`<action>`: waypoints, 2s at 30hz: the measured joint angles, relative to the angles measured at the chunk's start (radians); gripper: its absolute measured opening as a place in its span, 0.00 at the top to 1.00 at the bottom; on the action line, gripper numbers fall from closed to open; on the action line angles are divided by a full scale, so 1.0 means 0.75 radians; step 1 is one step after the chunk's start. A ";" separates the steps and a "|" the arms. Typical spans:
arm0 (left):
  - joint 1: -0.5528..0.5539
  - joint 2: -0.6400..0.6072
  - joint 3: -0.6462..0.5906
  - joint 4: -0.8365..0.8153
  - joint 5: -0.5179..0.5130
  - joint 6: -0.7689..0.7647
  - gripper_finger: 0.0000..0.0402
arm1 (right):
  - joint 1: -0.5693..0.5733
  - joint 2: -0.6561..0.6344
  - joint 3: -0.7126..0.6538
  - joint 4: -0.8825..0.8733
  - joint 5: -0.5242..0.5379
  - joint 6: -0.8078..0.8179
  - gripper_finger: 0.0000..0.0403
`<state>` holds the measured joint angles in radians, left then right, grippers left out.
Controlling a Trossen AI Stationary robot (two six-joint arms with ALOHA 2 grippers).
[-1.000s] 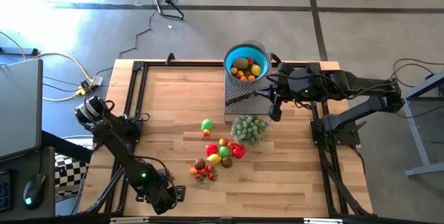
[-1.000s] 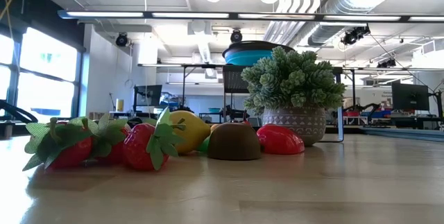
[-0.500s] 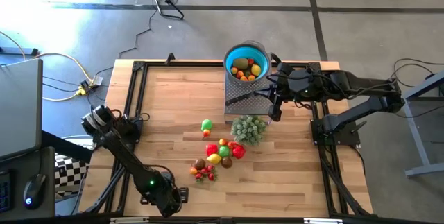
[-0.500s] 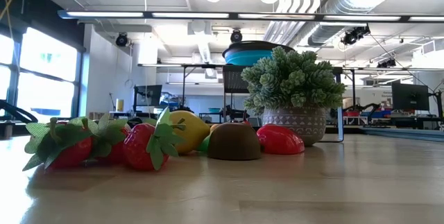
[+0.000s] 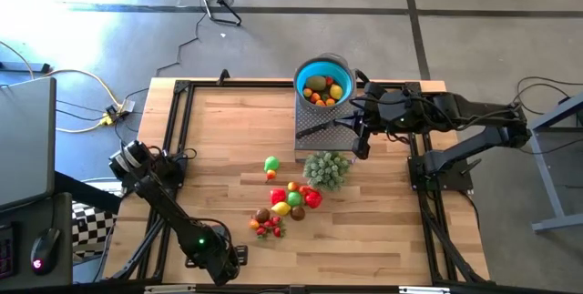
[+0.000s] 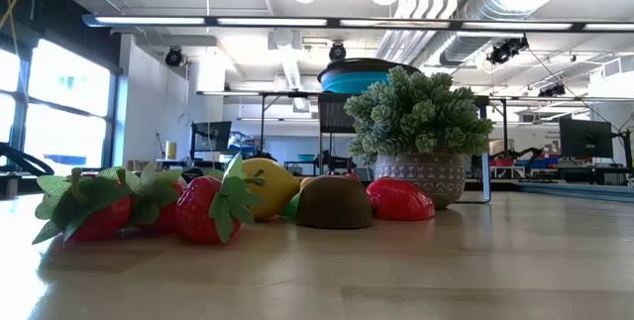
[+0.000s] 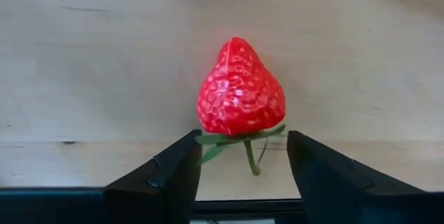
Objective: Pick & Place Fruit
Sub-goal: Put the red strawberry into the blue strainer bowl
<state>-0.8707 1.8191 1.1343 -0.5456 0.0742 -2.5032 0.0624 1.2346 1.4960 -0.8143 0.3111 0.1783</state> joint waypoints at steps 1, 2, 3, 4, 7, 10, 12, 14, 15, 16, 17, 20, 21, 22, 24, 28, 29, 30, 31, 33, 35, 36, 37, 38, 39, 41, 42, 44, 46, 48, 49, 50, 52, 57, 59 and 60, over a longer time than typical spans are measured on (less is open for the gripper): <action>0.000 0.000 0.000 0.001 -0.001 0.000 0.51 | 0.000 0.000 0.000 0.000 0.000 0.000 0.99; 0.001 0.000 0.000 -0.001 -0.001 0.000 0.53 | 0.000 0.000 0.000 0.000 0.000 0.000 1.00; 0.001 0.000 0.000 -0.002 -0.004 0.000 0.56 | 0.000 0.005 0.000 0.000 0.000 0.000 0.99; 0.001 0.000 0.000 -0.003 -0.005 0.000 0.58 | 0.000 0.012 0.000 0.001 0.000 0.000 1.00; 0.000 0.000 0.000 0.001 -0.007 0.000 0.66 | 0.000 0.022 0.000 -0.003 0.000 0.000 0.99; 0.000 -0.001 0.000 0.005 -0.009 0.005 0.73 | 0.000 0.049 0.000 -0.004 -0.001 0.000 1.00; 0.001 -0.001 0.000 0.006 -0.009 0.005 0.77 | 0.000 0.057 0.000 -0.025 -0.008 -0.001 1.00; 0.000 -0.001 0.000 0.006 -0.009 0.006 0.81 | 0.000 0.085 -0.001 -0.025 -0.009 -0.018 0.99; 0.000 -0.001 0.000 0.007 -0.009 0.006 0.82 | 0.000 0.091 -0.001 -0.025 -0.009 -0.030 1.00; 0.000 -0.001 0.000 0.008 -0.009 0.006 0.84 | 0.001 0.094 -0.001 -0.033 -0.009 -0.035 1.00; 0.000 -0.001 0.000 0.009 -0.009 0.009 0.85 | 0.001 0.095 -0.001 -0.037 -0.009 -0.035 1.00; 0.000 -0.001 0.000 0.017 -0.010 0.015 0.89 | 0.001 0.094 -0.001 -0.037 -0.008 -0.035 1.00; 0.000 -0.001 0.000 0.017 -0.010 0.015 0.91 | 0.001 0.092 -0.001 -0.036 -0.007 -0.035 0.99; 0.000 -0.001 0.000 0.019 -0.010 0.015 0.92 | 0.001 0.092 -0.001 -0.036 -0.007 -0.035 1.00; 0.000 -0.001 0.000 0.021 -0.010 0.018 0.95 | 0.001 0.092 -0.001 -0.036 -0.006 -0.035 1.00; 0.000 -0.001 0.000 0.024 -0.012 0.034 0.99 | 0.001 0.081 -0.001 -0.036 -0.006 -0.036 1.00; 0.000 -0.001 0.000 0.028 -0.012 0.042 0.99 | 0.001 0.078 -0.001 -0.037 -0.006 -0.036 1.00; 0.000 -0.001 0.000 0.031 -0.012 0.048 0.99 | 0.001 0.077 0.000 -0.036 -0.006 -0.035 1.00; 0.000 -0.001 0.000 0.032 -0.012 0.050 0.99 | 0.001 0.077 0.000 -0.036 -0.005 -0.035 1.00; 0.000 -0.002 0.000 0.032 -0.016 0.054 0.99 | 0.001 0.076 0.000 -0.037 -0.006 -0.035 1.00; 0.000 -0.002 0.000 0.038 -0.040 0.062 0.99 | 0.001 0.073 0.000 -0.037 -0.006 -0.035 1.00; 0.000 -0.002 0.000 0.042 -0.052 0.070 0.99 | 0.001 0.071 0.000 -0.037 -0.006 -0.035 1.00; 0.000 -0.002 0.000 0.045 -0.063 0.083 0.99 | 0.001 0.069 0.000 -0.038 -0.005 -0.035 1.00; 0.000 -0.002 0.000 0.049 -0.072 0.094 0.99 | 0.001 0.067 0.000 -0.037 -0.006 -0.035 1.00; 0.000 -0.002 0.000 0.055 -0.073 0.107 0.99 | 0.001 0.063 0.000 -0.038 -0.006 -0.035 1.00; 0.000 -0.003 0.000 0.074 -0.077 0.139 1.00 | 0.001 0.059 0.000 -0.038 -0.006 -0.035 1.00; 0.000 -0.003 0.000 0.083 -0.077 0.155 1.00 | 0.001 0.059 0.000 -0.038 -0.006 -0.035 1.00; 0.000 -0.003 0.000 0.096 -0.078 0.173 1.00 | 0.001 0.056 0.000 -0.038 -0.006 -0.035 1.00; 0.000 -0.003 0.000 0.111 -0.087 0.191 1.00 | 0.001 0.047 0.000 -0.039 -0.006 -0.035 1.00; 0.000 -0.005 0.000 0.114 -0.092 0.198 1.00 | 0.001 0.042 0.000 -0.038 -0.009 -0.035 1.00; 0.000 -0.009 0.000 0.112 -0.099 0.206 1.00 | 0.001 0.040 0.000 -0.038 -0.009 -0.035 1.00; 0.000 -0.016 0.000 0.113 -0.109 0.221 1.00 | 0.001 0.038 0.000 -0.038 -0.009 -0.035 1.00; 0.000 -0.035 0.000 0.120 -0.139 0.240 1.00 | 0.001 0.028 0.000 -0.038 -0.009 -0.035 0.99; 0.000 -0.109 0.000 0.123 -0.268 0.379 1.00 | 0.001 0.022 0.000 -0.034 -0.009 -0.035 1.00; 0.000 -0.138 0.000 0.123 -0.325 0.415 1.00 | 0.001 0.018 0.000 -0.034 -0.009 -0.035 1.00; 0.001 -0.153 0.000 0.123 -0.351 0.434 1.00 | 0.001 0.017 0.000 -0.033 -0.009 -0.035 1.00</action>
<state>-0.8703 1.7047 1.1343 -0.4534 -0.1889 -2.1773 0.0635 1.2475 1.4960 -0.8393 0.3041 0.1520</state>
